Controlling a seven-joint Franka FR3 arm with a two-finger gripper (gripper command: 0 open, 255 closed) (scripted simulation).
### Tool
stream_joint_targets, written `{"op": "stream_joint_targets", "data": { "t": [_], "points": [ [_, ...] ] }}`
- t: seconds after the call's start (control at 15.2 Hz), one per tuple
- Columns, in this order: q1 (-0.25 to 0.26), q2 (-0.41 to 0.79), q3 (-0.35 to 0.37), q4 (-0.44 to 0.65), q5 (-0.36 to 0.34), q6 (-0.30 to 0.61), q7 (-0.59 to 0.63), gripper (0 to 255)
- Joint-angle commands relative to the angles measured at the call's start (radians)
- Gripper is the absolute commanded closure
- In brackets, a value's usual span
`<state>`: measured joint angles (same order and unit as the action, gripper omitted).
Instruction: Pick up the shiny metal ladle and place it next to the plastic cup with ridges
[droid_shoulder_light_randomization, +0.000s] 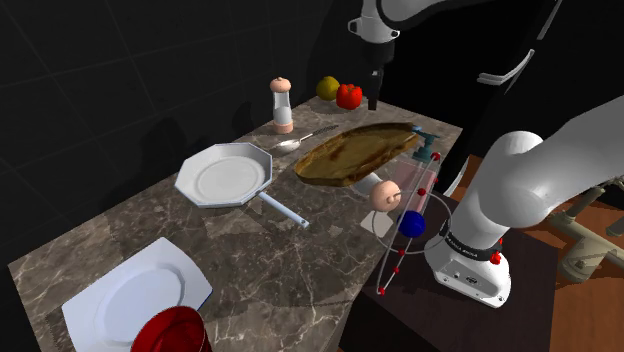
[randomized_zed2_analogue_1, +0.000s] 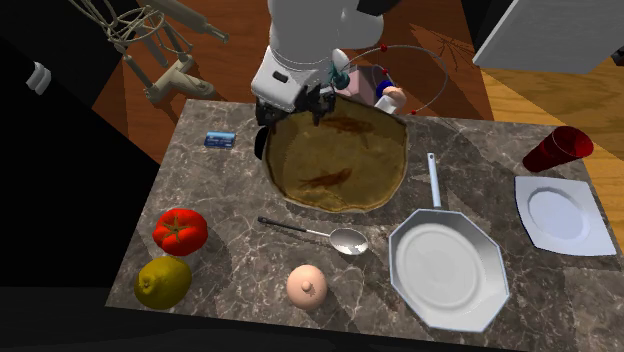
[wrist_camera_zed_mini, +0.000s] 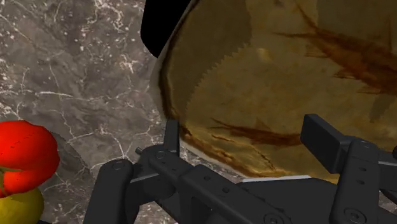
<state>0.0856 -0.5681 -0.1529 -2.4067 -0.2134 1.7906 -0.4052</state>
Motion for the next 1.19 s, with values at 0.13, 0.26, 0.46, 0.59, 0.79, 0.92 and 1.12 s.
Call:
{"op": "stream_joint_targets", "data": {
  "t": [0.13, 0.26, 0.46, 0.59, 0.79, 0.92, 1.12],
  "points": [
    [0.048, 0.140, -0.045, 0.033, -0.038, 0.129, -0.195, 0],
    [0.072, 0.208, -0.061, 0.051, -0.049, 0.189, -0.286, 0],
    [0.105, 0.309, -0.078, 0.083, -0.058, 0.276, -0.420, 0],
    [0.124, 0.376, -0.083, 0.105, -0.059, 0.331, -0.509, 0],
    [0.150, 0.472, -0.083, 0.140, -0.058, 0.410, -0.638, 0],
    [0.164, 0.533, -0.078, 0.163, -0.055, 0.460, -0.723, 0],
    [0.173, 0.600, -0.069, 0.181, -0.053, 0.522, -0.804, 0]
  ]
}}
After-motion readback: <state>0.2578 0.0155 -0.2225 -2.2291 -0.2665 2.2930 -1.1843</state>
